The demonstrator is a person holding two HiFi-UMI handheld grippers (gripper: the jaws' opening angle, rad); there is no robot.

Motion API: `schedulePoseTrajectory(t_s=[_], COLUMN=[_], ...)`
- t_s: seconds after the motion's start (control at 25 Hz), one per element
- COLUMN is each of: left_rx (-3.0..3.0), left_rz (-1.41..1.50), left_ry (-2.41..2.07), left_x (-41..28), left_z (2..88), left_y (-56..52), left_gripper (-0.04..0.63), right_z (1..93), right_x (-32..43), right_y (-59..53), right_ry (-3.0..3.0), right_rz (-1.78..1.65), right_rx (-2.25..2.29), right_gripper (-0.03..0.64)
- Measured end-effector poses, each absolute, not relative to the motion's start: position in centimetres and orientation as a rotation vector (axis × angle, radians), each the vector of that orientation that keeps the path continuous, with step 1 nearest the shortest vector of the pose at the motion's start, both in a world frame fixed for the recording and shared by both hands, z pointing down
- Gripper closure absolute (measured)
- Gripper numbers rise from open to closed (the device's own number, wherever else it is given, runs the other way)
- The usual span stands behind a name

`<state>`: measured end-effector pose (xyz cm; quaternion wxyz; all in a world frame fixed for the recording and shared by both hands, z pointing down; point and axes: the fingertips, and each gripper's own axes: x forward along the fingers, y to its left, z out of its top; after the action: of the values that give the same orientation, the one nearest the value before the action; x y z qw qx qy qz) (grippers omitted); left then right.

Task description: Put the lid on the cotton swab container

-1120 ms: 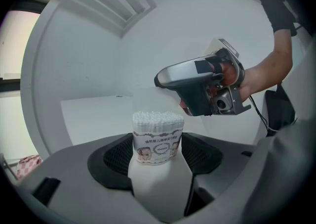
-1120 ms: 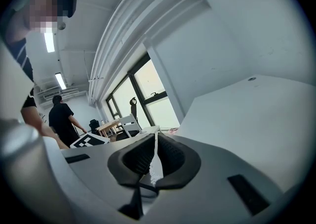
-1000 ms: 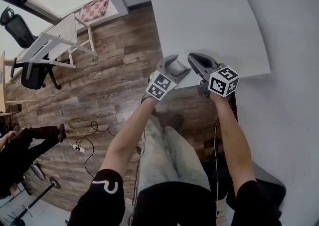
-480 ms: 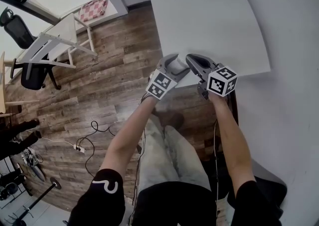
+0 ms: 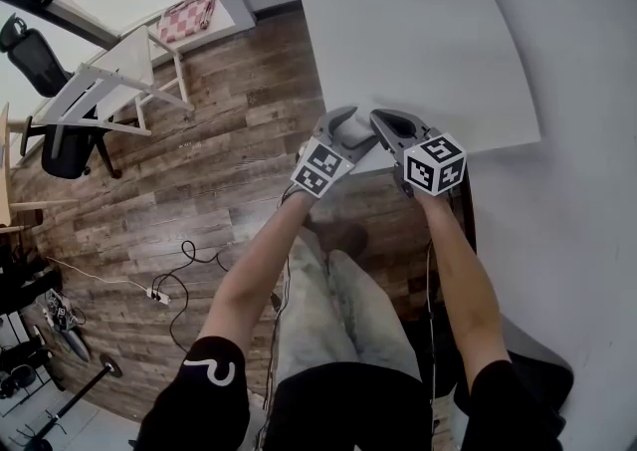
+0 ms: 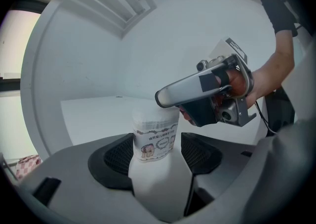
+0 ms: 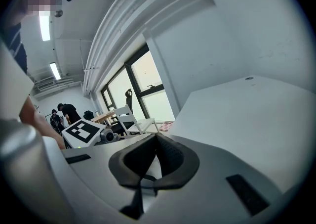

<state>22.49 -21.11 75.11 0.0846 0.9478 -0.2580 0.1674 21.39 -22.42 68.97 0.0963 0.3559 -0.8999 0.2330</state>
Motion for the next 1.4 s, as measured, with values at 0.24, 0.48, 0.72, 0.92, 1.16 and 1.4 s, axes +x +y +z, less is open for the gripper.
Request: schedulePoseTrajectory(t_s=[0.24,0.48,0.72,0.92,1.16,1.4], left_rx=[2.824,2.805,2.784,2.767,2.776,2.824], left_rz=[0.498,0.499,0.502,0.463,0.374,0.251], left_ry=[-0.766,-0.762,-0.79,-0.852,-0.946,-0.989], left_x=[22.6,22.3,20.8,18.9,17.5,17.3], left_z=[75.0,74.8,73.8,71.0,65.7,59.4], left_y=[-21.2,-20.8,-20.1,-19.6,-18.6,-17.3], left_gripper=[0.29,0.291,0.291,0.311,0.357,0.437], right_z=[69.2,69.3,68.0,65.7,61.9,57.1], right_x=[21.3,21.1,21.3,22.4,24.0,25.7], right_y=[-22.2,-22.0,-21.3,-20.7,-19.5,-17.9], right_ry=[-2.629,-2.606,-2.614,-2.612,-2.606,-2.597], right_rz=[0.54,0.589,0.609,0.616,0.584,0.511], right_rx=[1.056,1.093,1.137,1.203,1.293,1.407], right_gripper=[0.604,0.604,0.604,0.604,0.604,0.604])
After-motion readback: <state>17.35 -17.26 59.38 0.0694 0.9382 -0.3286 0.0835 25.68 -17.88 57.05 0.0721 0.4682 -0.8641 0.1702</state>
